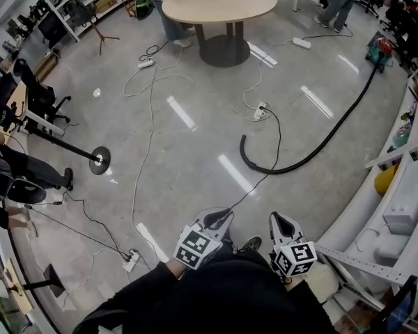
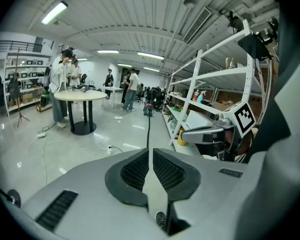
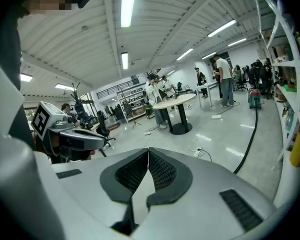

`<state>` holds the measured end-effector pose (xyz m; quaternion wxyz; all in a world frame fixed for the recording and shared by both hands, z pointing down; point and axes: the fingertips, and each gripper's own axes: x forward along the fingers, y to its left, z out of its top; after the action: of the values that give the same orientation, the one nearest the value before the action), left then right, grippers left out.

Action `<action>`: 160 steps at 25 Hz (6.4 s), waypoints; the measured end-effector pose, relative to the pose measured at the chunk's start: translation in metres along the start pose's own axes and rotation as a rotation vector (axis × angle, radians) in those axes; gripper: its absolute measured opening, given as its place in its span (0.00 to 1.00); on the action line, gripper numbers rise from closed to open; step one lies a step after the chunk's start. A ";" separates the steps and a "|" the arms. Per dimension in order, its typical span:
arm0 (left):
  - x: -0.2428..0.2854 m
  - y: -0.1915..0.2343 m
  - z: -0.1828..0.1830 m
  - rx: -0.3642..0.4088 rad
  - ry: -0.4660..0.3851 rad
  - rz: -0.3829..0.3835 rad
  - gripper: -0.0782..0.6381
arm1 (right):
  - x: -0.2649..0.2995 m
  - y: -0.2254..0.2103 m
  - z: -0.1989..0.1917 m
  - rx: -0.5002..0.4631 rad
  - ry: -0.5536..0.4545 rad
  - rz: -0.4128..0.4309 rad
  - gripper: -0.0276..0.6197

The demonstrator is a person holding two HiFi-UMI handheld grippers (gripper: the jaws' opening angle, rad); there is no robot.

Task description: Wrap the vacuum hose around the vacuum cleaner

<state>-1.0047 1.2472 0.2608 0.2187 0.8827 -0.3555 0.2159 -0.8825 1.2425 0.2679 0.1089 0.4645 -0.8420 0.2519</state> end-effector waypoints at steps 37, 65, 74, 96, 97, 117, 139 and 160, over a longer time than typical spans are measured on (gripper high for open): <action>0.128 0.135 0.088 0.003 -0.006 -0.095 0.16 | 0.157 -0.083 0.069 -0.006 0.076 0.007 0.06; 0.403 0.241 0.058 -0.109 0.230 0.001 0.16 | 0.443 -0.308 -0.064 0.011 0.494 0.288 0.48; 0.494 0.326 -0.076 -0.188 0.287 -0.007 0.17 | 0.563 -0.368 -0.292 -0.007 0.765 0.231 0.50; 0.541 0.570 -0.276 -0.371 0.263 0.304 0.47 | 0.778 -0.458 -0.633 -0.343 1.084 0.187 0.50; 0.543 0.568 -0.281 -0.375 0.270 0.301 0.47 | 0.782 -0.461 -0.638 -0.365 1.089 0.186 0.50; 0.536 0.349 -0.061 -0.257 0.301 0.029 0.47 | 0.545 -0.417 -0.369 -0.013 0.811 0.413 0.29; 0.474 0.099 0.253 0.064 0.164 -0.292 0.47 | 0.225 -0.506 0.143 0.275 0.112 0.236 0.30; 0.706 0.077 0.404 0.348 0.162 -0.957 0.52 | 0.269 -0.657 0.372 0.725 -0.350 0.040 0.32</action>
<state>-0.5074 0.6028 0.3296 0.1698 0.9503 0.1476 0.2150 -0.4603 0.5618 0.2763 -0.2119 0.4923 -0.7132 0.4517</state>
